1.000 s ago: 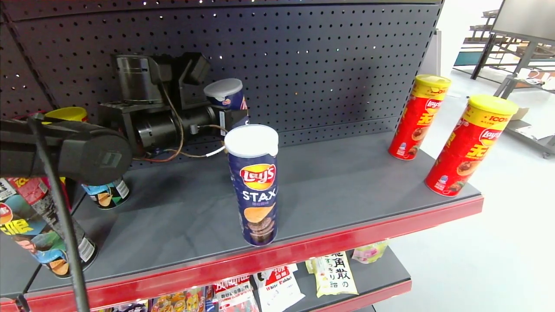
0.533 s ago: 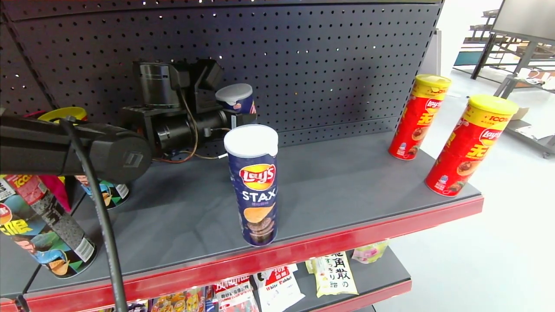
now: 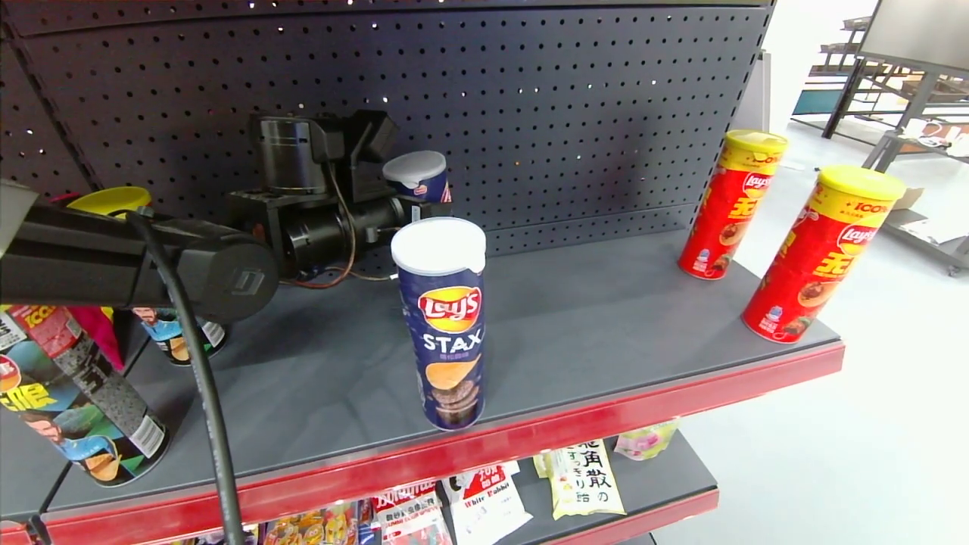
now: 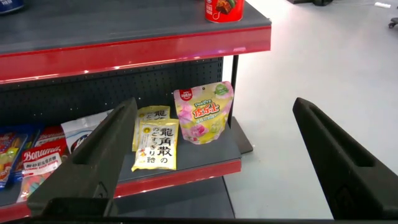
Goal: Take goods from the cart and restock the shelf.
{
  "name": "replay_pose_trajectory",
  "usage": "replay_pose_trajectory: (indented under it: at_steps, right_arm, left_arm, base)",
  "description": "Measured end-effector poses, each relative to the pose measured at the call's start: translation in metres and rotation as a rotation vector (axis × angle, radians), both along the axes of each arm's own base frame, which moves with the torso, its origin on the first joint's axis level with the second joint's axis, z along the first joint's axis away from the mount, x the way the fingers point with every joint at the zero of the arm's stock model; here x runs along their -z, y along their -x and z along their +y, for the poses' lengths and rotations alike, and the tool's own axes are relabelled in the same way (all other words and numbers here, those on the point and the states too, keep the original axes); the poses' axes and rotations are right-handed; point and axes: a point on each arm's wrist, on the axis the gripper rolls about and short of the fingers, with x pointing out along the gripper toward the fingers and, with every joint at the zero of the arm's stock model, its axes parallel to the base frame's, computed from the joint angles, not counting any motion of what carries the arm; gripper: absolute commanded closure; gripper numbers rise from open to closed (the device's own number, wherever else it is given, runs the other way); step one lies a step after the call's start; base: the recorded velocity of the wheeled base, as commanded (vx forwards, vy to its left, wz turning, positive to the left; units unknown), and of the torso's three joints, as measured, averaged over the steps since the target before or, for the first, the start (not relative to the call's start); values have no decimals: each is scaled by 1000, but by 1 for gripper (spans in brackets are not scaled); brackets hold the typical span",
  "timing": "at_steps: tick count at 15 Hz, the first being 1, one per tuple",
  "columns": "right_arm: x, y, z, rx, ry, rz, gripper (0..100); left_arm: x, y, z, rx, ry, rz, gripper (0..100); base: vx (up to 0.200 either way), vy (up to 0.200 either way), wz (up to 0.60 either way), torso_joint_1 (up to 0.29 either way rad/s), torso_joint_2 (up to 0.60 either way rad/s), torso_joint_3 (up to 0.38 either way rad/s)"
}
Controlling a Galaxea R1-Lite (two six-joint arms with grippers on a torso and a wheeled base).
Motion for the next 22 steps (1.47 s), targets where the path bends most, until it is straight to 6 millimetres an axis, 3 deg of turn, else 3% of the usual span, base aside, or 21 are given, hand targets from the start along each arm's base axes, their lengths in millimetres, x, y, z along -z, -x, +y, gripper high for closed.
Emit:
replay_pose_trajectory:
  at_steps: [11,12,22]
  right_arm:
    - [0,0,0,-1,0,0,0]
    - [0,0,0,-1,0,0,0]
    - [0,0,0,-1,0,0,0]
  left_arm:
    - [3,-2,-2,6,-1,5,100]
    - [4,-2,-2,6,-1,6,0]
    - [5,5,1,3,-2,28,0]
  base:
    - [0,0,0,0,0,0]
    - [0,0,0,0,0,0]
    - [0,0,0,0,0,0]
